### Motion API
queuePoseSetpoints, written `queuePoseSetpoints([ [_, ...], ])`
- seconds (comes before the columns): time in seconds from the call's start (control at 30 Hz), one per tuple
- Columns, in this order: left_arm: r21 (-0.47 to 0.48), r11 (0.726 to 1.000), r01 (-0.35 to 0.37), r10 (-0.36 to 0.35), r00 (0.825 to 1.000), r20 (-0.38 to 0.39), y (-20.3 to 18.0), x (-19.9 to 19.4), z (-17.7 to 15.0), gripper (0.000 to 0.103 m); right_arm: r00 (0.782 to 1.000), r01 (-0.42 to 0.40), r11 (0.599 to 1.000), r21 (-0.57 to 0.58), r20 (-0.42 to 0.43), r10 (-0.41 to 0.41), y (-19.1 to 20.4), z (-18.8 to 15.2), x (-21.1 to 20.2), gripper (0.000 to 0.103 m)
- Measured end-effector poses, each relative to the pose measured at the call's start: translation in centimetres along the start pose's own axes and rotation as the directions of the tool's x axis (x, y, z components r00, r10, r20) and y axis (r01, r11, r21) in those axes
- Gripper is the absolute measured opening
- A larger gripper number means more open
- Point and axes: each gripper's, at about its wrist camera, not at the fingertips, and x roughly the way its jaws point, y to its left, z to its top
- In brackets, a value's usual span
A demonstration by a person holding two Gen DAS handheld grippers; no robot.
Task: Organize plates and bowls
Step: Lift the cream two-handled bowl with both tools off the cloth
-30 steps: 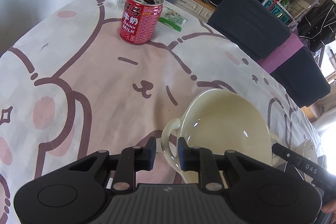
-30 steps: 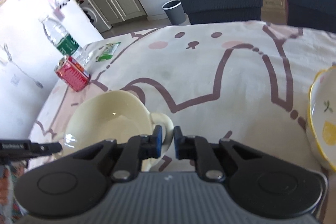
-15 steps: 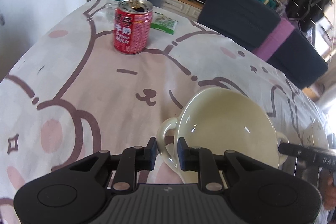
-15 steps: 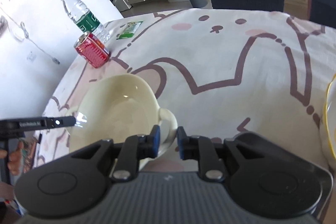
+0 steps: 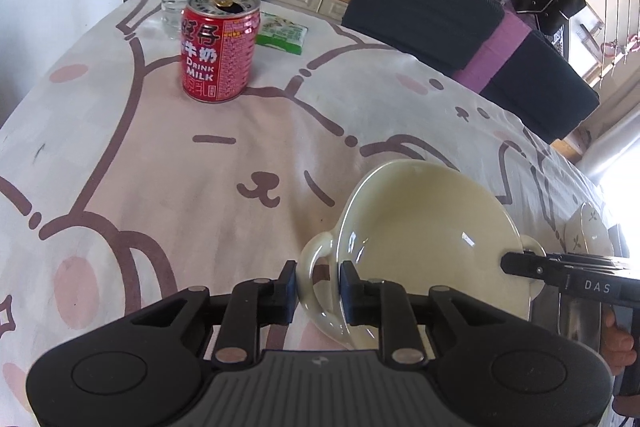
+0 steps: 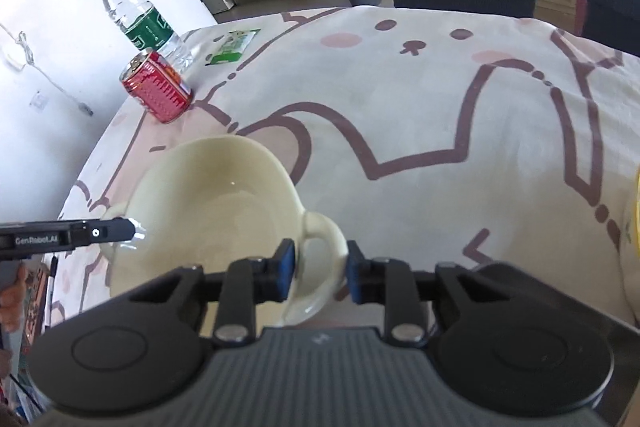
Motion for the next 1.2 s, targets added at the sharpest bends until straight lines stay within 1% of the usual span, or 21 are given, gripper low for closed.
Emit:
queuePoseSetpoints([
  [0.07, 0.002, 1.000, 0.001, 0.000, 1.000, -0.008, 0.0, 0.2, 0.1, 0.025, 1.000, -0.002, 1.000, -0.013, -0.002, 0.002, 0.0, 0.0, 0.2, 0.031],
  [0.17, 0.024, 1.000, -0.005, 0.005, 1.000, -0.013, -0.2, 0.3, 0.1, 0.025, 1.000, -0.025, 1.000, 0.001, -0.005, 0.025, -0.4, -0.1, 0.4, 0.031],
  [0.27, 0.025, 1.000, -0.001, 0.001, 1.000, -0.018, -0.1, 0.5, 0.1, 0.025, 0.999, -0.035, 0.999, 0.010, -0.012, 0.035, -0.5, -0.1, 0.7, 0.031],
  [0.37, 0.018, 1.000, 0.011, -0.010, 1.000, -0.024, 0.1, 0.8, 0.0, 0.025, 0.999, -0.042, 0.999, 0.035, -0.017, 0.043, -0.7, -0.1, 1.0, 0.031],
  [0.57, 0.022, 1.000, 0.010, -0.009, 0.999, -0.033, 0.0, 1.1, 0.1, 0.026, 0.998, -0.052, 0.995, 0.081, -0.035, 0.055, -0.9, 0.0, 1.2, 0.031],
  [0.73, 0.018, 1.000, 0.012, -0.011, 0.999, -0.037, 0.1, 1.2, 0.1, 0.026, 0.998, -0.036, 0.998, 0.047, -0.042, 0.038, -0.3, 0.1, 1.3, 0.031],
  [0.97, 0.015, 1.000, 0.010, -0.009, 0.999, -0.040, 0.0, 1.6, 0.1, 0.026, 0.999, -0.036, 0.998, 0.050, -0.036, 0.038, -0.2, 0.1, 1.4, 0.031],
  [1.2, 0.020, 1.000, -0.005, 0.006, 0.999, -0.038, -0.3, 1.7, 0.1, 0.027, 0.997, -0.054, 0.996, 0.077, -0.044, 0.057, -0.6, 0.0, 1.7, 0.029],
])
